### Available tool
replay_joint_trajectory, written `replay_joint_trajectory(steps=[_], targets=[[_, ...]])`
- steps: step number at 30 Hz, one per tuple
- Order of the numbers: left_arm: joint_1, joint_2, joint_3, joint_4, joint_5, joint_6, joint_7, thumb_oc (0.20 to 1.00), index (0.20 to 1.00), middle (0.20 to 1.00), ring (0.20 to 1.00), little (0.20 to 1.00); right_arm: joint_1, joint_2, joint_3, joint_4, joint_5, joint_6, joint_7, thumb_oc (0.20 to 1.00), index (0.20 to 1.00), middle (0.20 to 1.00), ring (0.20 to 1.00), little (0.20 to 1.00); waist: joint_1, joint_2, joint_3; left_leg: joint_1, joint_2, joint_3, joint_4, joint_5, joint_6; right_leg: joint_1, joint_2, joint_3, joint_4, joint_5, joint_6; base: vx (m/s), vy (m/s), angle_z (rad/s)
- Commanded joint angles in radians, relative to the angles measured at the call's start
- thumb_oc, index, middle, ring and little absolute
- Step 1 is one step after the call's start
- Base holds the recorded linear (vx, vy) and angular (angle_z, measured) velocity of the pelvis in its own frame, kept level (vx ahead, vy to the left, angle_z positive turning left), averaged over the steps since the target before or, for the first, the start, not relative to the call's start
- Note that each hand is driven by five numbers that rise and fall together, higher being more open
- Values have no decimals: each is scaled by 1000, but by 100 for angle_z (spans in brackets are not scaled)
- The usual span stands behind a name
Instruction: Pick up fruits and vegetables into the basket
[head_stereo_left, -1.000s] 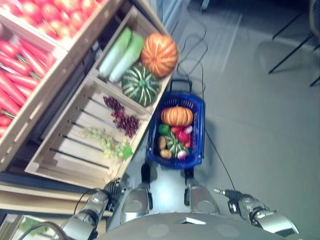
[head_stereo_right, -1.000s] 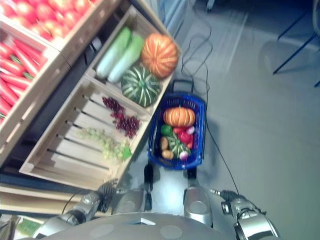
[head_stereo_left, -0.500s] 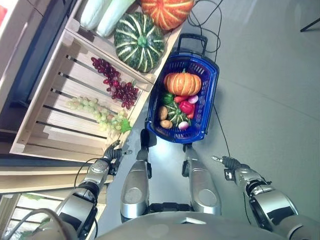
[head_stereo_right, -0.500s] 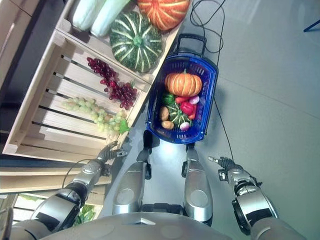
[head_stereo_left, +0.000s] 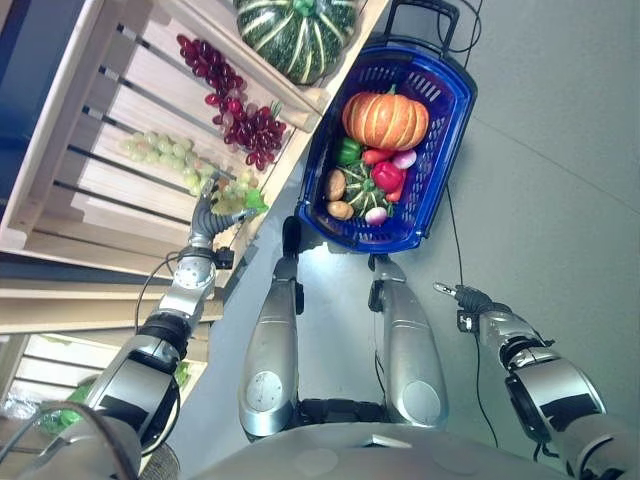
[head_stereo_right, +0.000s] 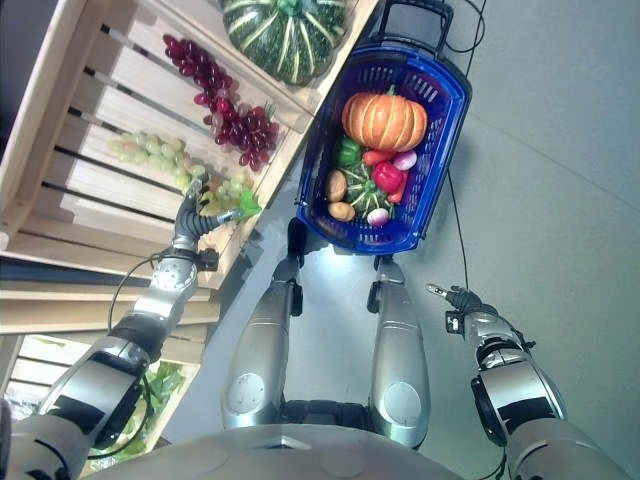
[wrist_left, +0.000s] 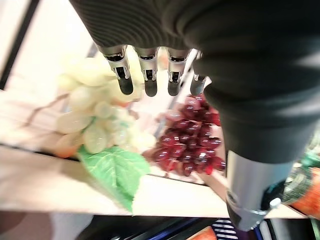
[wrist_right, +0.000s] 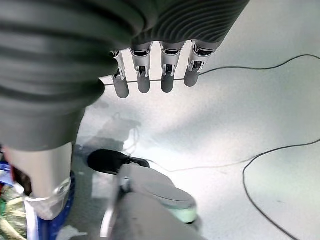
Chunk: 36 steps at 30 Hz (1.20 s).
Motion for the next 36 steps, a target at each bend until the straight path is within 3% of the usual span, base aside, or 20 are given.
replay_joint_trajectory(steps=[1,6,11,12,17,29,36], targets=[[-18,52,21,-93,99,-46,108,1000,1000,1000,1000,1000,55,-22,17,1,36,4,-11,1000,1000,1000,1000,1000,-3,-8,-10,-87,-86,23,132,-106,73,-35,52,14,98,-74,11,-16,-10,3],[-77,121,3,-164,342,19,273,1000,1000,1000,1000,1000,44,-21,26,0,39,7,-4,1000,1000,1000,1000,1000,-5,-10,-10,-112,-86,27,150,-115,74,-59,53,17,109,-78,8,0,0,0],[-159,199,-48,-146,587,124,399,1000,1000,1000,1000,1000,30,-29,36,9,33,5,1,1000,1000,1000,1000,1000,-16,-9,-10,-125,-81,33,151,-107,71,-71,55,21,107,-72,5,0,0,0],[-197,235,-82,-127,678,179,438,1000,1000,1000,1000,1000,27,-37,44,10,32,4,6,1000,1000,1000,1000,1000,-23,-9,-10,-127,-77,39,154,-110,69,-73,55,21,110,-76,4,-11,39,-1],[-304,302,-150,-32,844,276,523,1000,1000,1000,1000,1000,16,-51,61,3,25,4,9,1000,1000,1000,1000,1000,-44,-11,-10,-138,-69,52,158,-108,63,-85,57,23,111,-76,1,4,31,-4],[-440,355,-235,98,979,310,545,1000,1000,1000,1000,1000,-23,-67,84,-10,19,24,6,1000,1000,1000,1000,1000,-70,-7,-10,-153,-63,62,143,-93,54,-104,62,28,93,-63,-3,-5,19,-5],[-476,353,-281,141,1023,293,459,1000,1000,1000,1000,1000,-46,-80,85,-2,7,27,17,1000,1000,1000,1000,1000,-78,1,-10,-153,-62,66,132,-88,51,-107,62,27,86,-62,-2,-6,10,-3]])
